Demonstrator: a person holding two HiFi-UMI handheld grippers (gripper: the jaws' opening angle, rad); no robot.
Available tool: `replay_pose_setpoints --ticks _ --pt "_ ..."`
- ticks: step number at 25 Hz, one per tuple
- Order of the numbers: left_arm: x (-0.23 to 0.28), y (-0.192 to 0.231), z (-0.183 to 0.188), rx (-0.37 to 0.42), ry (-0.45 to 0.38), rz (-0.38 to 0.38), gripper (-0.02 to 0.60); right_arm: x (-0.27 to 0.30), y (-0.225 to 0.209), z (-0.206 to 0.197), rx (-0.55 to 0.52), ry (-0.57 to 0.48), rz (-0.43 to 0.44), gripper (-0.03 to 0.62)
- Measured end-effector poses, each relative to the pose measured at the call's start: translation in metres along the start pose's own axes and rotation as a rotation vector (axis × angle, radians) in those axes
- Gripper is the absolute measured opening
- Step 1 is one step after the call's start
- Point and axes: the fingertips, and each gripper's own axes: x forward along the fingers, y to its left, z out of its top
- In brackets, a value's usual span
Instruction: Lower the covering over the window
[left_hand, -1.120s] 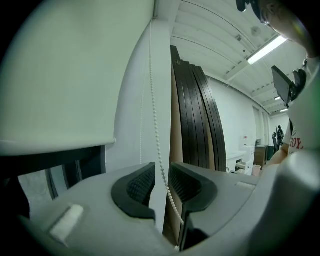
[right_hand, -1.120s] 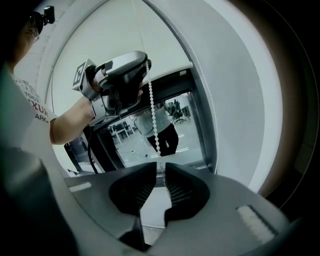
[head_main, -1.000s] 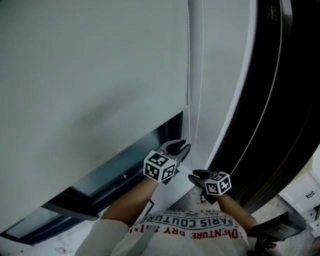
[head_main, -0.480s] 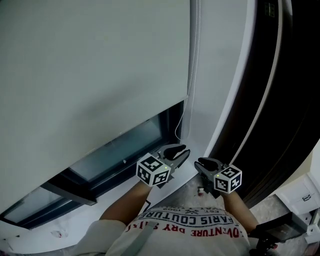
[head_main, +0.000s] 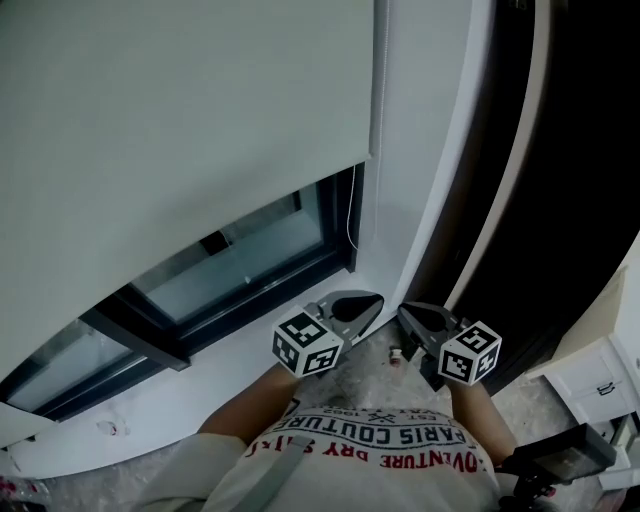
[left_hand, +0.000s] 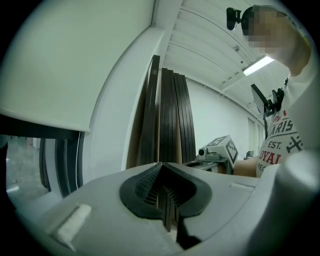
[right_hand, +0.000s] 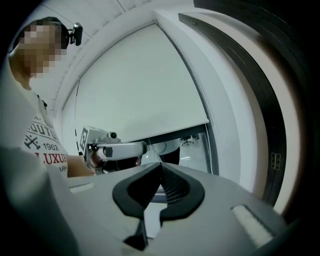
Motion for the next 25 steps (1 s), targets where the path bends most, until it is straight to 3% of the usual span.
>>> replay_pose_setpoints --ticks 12,25 --pt "-0.028 -0.065 -0.009 -0.020 0.004 0.052 0.002 -0.046 0.052 -0.017 0.016 -0.011 -0.001 0.005" --pt "-0.040 -0.106 -0.013 -0.003 0.012 0.039 0.002 -0.073 0.079 -0.026 -0.001 -0.020 -0.017 0.005"
